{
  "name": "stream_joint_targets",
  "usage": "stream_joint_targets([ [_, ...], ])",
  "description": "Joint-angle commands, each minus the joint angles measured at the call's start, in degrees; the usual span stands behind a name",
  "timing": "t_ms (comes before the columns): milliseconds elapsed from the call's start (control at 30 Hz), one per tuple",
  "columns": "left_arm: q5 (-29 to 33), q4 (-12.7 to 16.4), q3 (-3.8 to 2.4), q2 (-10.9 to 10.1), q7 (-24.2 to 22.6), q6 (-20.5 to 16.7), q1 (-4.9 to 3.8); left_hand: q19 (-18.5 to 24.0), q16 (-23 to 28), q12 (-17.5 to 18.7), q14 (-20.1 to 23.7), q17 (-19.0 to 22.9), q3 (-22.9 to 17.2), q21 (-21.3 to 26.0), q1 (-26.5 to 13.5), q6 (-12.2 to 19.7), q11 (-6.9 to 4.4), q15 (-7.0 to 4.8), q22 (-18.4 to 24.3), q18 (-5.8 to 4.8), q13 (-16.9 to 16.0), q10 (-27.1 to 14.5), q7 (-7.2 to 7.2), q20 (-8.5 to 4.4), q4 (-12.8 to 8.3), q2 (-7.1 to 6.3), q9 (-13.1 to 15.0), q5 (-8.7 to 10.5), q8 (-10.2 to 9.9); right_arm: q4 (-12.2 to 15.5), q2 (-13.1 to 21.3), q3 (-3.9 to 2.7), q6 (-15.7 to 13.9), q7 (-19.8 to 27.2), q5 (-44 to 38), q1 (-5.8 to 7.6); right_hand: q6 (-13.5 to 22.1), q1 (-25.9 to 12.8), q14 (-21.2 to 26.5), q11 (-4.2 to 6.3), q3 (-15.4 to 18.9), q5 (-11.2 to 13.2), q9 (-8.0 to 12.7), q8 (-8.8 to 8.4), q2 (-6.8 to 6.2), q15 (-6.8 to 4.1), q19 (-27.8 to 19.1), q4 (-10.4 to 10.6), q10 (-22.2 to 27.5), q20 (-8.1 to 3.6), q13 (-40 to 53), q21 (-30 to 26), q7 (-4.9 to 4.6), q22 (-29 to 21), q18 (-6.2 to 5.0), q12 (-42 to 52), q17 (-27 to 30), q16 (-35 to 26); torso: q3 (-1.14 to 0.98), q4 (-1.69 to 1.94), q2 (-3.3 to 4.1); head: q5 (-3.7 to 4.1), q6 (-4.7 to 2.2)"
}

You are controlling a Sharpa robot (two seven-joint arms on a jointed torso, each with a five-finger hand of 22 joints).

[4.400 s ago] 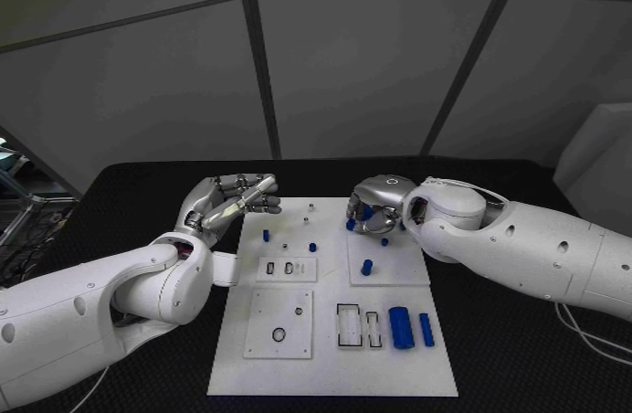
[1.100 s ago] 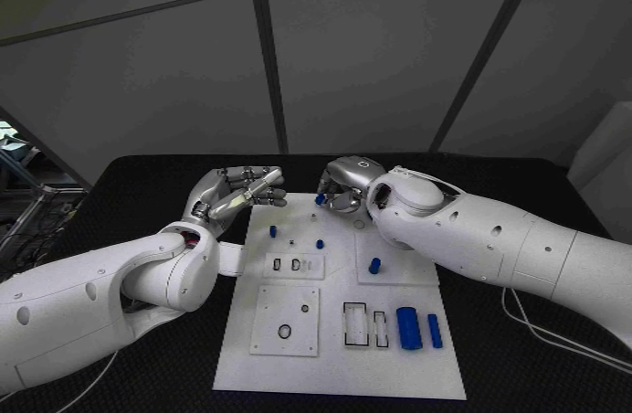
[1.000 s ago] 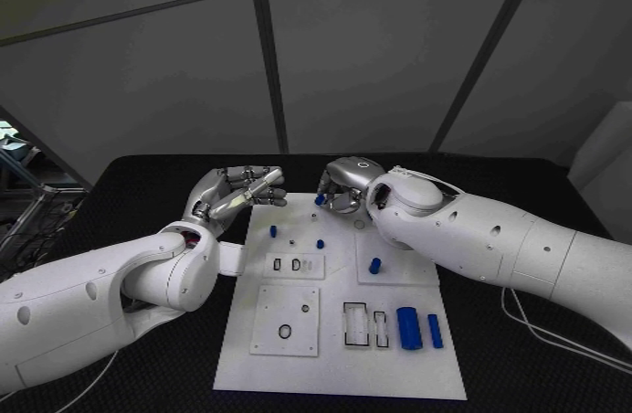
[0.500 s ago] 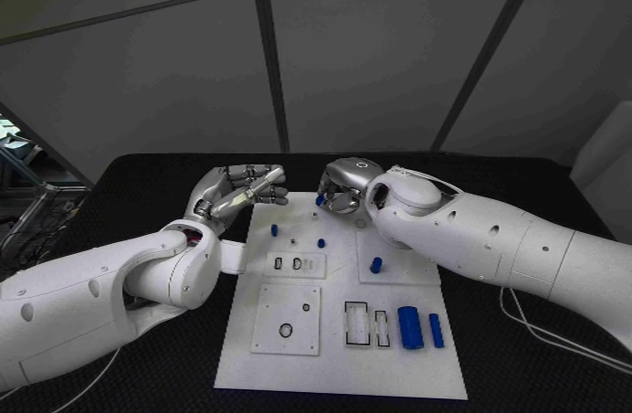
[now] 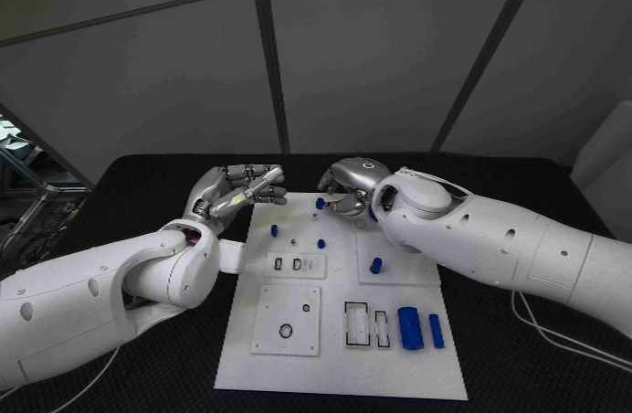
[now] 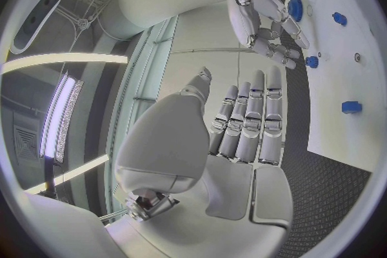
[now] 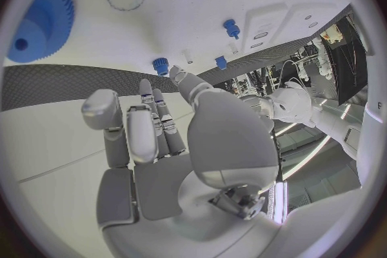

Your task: Assemble the parts on the task board

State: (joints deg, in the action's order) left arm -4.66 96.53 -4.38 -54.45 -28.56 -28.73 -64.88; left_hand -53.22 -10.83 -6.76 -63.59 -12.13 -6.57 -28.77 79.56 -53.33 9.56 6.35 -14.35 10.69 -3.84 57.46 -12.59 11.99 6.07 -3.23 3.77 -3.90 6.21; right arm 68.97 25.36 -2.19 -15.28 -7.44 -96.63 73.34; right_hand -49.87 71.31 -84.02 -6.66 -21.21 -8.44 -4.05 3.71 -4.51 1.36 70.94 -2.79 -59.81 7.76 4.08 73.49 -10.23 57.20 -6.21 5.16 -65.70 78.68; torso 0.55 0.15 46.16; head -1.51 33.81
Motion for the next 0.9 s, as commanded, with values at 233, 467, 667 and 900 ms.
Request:
stream_joint_targets([
  [233,-0.4,-0.7,-0.05,-0.1,-0.1,1.0,-0.11,0.3,0.5,0.2,0.1,-0.1,0.0,-0.4,0.0,-0.1,0.34,0.29,-0.1,-0.46,0.0,-0.1,-0.42,0.31,-0.4,0.54,0.0,0.21,-0.3,9.9,10.3,-0.13,-4.6,-1.2,6.3,0.83,-3.9,0.5,-2.4,1.06,0.5,-0.7,-0.7,1.42,-0.46,-0.32,3.0,1.0,-8.8,-0.39,1.8,2.6,-0.14,4.3,0.61,4.9,-3.8,2.0,-0.68,-0.86,-0.87,0.16,-0.34],
  [467,-0.4,-1.4,-0.04,0.2,-0.1,1.2,-0.1,0.3,0.5,0.2,0.1,-0.1,0.0,-0.4,0.0,-0.1,0.34,0.29,-0.1,-0.46,0.0,-0.1,-0.42,0.31,-0.4,0.54,0.0,0.21,-0.3,12.7,16.0,-0.16,0.3,-3.4,11.0,1.81,-1.2,-1.3,-3.6,3.28,9.9,-6.7,-0.3,0.53,-4.97,-2.41,5.4,5.1,-18.7,-2.39,11.9,4.8,1.68,8.3,1.41,17.9,-9.9,5.3,-1.14,-1.52,-1.26,-0.01,-0.32],
  [667,-0.4,-1.9,-0.03,0.7,0.0,1.5,-0.09,0.3,0.5,0.2,0.1,-0.1,0.0,-0.4,0.0,-0.1,0.34,0.29,-0.1,-0.46,0.0,-0.1,-0.42,0.31,-0.4,0.54,0.0,0.21,-0.3,11.2,17.0,-0.16,3.8,-5.3,10.1,2.01,1.8,6.4,-4.8,2.1,19.6,-6.5,-0.6,1.69,-3.79,-0.91,7.9,16.2,-16.8,-1.36,54.3,7.4,0.74,13.1,2.38,58.4,-18.3,9.2,-0.96,-1.29,-1.08,0.58,-0.43],
  [900,-0.4,-2.3,-0.03,1.1,-0.2,1.4,-0.08,0.4,0.5,0.2,0.1,-0.1,0.0,-0.4,0.0,-0.1,0.33,0.29,-0.1,-0.46,0.0,-0.1,-0.4,0.32,-0.4,0.56,0.0,0.21,-0.3,9.0,16.3,-0.12,6.6,-6.8,8.6,2.04,3.6,8.8,-5.3,1.39,21.1,-6.6,-0.6,2.43,-4.81,-0.41,8.8,19.5,-20.1,-0.69,68.6,8.5,-0.13,15.2,2.6,70.9,-21.3,10.3,-0.99,-1.2,-0.98,0.45,-0.51],
])
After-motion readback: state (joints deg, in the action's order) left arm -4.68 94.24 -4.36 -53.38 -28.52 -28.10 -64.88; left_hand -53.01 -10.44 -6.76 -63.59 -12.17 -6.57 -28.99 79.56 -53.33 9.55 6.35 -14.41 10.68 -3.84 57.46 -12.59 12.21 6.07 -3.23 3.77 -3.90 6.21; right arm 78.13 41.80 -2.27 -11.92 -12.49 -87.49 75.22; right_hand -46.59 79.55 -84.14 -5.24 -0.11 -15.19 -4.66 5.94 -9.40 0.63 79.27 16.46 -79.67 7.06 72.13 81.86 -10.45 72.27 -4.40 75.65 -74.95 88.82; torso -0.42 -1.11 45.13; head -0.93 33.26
